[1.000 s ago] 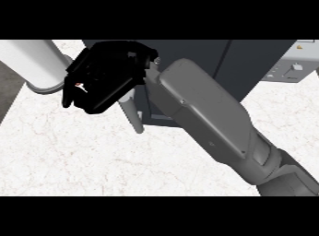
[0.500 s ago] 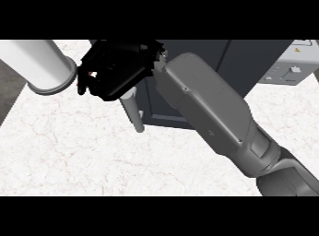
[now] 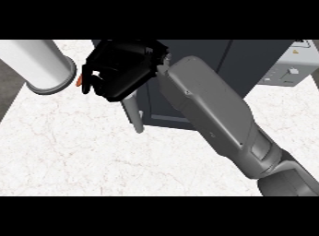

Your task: Pick up the wine, place it into the cabinet and close the cabinet

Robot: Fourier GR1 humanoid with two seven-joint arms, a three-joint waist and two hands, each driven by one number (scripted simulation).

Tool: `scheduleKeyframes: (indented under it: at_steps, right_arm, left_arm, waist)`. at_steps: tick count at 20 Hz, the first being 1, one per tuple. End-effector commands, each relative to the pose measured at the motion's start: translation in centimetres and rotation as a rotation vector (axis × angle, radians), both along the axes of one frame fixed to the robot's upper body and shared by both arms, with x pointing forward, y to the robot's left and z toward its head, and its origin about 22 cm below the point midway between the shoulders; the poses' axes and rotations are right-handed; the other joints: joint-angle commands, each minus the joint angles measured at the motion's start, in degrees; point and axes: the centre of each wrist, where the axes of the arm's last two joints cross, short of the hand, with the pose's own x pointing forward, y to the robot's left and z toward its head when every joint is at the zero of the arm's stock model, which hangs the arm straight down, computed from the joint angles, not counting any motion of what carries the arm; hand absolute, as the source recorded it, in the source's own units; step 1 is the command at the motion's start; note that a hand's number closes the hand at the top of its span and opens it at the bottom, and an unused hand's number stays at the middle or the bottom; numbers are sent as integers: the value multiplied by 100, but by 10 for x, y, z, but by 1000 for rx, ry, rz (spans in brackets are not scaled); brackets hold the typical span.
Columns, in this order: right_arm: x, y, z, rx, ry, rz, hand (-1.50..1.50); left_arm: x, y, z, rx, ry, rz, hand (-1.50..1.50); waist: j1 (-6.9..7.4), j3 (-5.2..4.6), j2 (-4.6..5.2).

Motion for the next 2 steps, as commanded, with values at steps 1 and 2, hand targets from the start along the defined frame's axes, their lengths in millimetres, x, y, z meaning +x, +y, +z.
scheduleKeyframes:
  at_steps: [1, 2]
  right_arm:
    - [38, -71, 9, 47, -3, -355, 150]
    - [40, -76, 21, 60, -23, -362, 150]
  left_arm:
    - [4, -4, 0, -7, -14, -47, -150]
    - [6, -4, 3, 2, -17, -38, -150]
  waist:
    - [-130, 109, 260]
    - [-163, 114, 228]
